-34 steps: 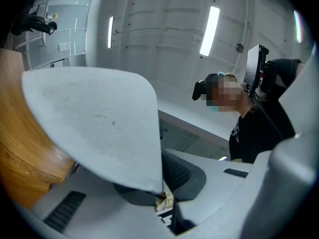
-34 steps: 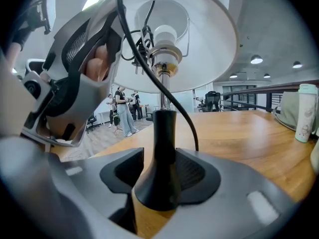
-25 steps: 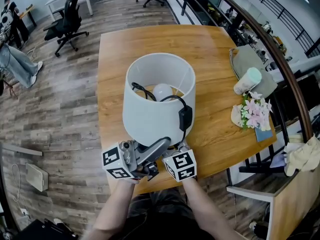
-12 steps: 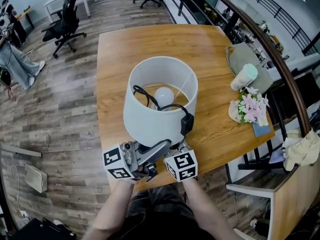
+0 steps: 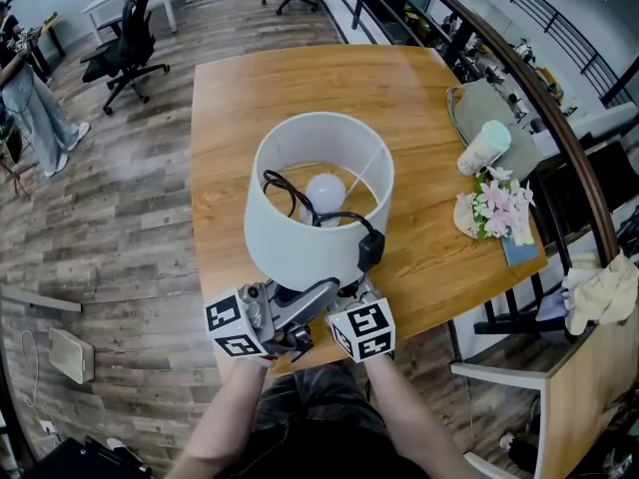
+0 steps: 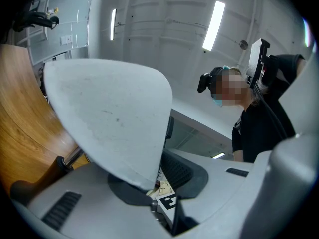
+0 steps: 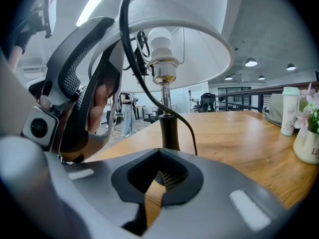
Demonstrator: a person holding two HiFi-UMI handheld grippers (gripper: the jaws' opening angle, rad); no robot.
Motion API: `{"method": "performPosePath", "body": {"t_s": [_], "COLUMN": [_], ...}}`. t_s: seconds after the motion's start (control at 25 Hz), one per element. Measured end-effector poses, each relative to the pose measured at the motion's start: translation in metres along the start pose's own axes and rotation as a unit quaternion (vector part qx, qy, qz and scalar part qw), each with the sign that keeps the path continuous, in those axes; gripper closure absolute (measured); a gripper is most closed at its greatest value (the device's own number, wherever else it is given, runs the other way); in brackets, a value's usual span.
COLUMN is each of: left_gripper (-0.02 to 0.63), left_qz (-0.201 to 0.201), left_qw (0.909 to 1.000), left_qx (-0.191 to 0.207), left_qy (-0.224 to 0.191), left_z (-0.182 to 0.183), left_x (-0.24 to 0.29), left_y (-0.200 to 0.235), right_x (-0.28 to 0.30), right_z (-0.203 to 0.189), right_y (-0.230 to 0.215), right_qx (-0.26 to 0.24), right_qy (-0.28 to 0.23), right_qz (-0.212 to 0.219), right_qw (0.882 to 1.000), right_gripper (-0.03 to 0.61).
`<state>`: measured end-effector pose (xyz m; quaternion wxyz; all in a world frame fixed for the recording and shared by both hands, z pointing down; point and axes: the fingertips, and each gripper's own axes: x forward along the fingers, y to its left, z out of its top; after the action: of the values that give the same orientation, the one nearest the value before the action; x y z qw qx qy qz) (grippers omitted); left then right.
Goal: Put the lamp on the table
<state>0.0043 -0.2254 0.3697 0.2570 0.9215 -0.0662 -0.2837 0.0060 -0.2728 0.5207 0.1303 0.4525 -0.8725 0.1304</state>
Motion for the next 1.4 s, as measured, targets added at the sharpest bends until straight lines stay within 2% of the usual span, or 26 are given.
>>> {"method": "performPosePath", "body": {"t_s": [0.28, 0.8, 0.92, 1.12, 1.4], "left_gripper": [0.563, 0.565, 0.566, 0.617, 0.617], "left_qz": [0.020, 0.065, 0.086, 0.116, 0.153], "left_qw": [0.9994, 0.9958, 0.9934, 0.9882, 0.9775], "left_qx": [0.015, 0.015, 0.020, 0.034, 0.072], "left_qy": [0.023, 0.063, 0.074, 0.095, 0.126], "left_z": [-0.011, -0.040, -0.047, -0.055, -0.063], "left_x": [-0.007, -0.026, -0.034, -0.044, -0.054], "left_y": [0.001, 0.012, 0.017, 0.023, 0.025], "right_x": [-0.005, -0.018, -0.022, -0.030, -0.042], "right_z": [0.001, -0.003, -0.001, 0.001, 0.001], "right_y": [0.002, 0.005, 0.006, 0.008, 0.012], "right_qx": [0.006, 0.010, 0.008, 0.006, 0.001], "right_qy": [-0.007, -0.014, -0.021, -0.031, -0.043], "right_qz": [0.001, -0.004, -0.007, -0.010, -0.016], "right_qw": [1.000, 1.000, 1.000, 0.999, 0.999], "right_gripper": [0.571, 0.571, 0.571, 0.571, 0.571]}}
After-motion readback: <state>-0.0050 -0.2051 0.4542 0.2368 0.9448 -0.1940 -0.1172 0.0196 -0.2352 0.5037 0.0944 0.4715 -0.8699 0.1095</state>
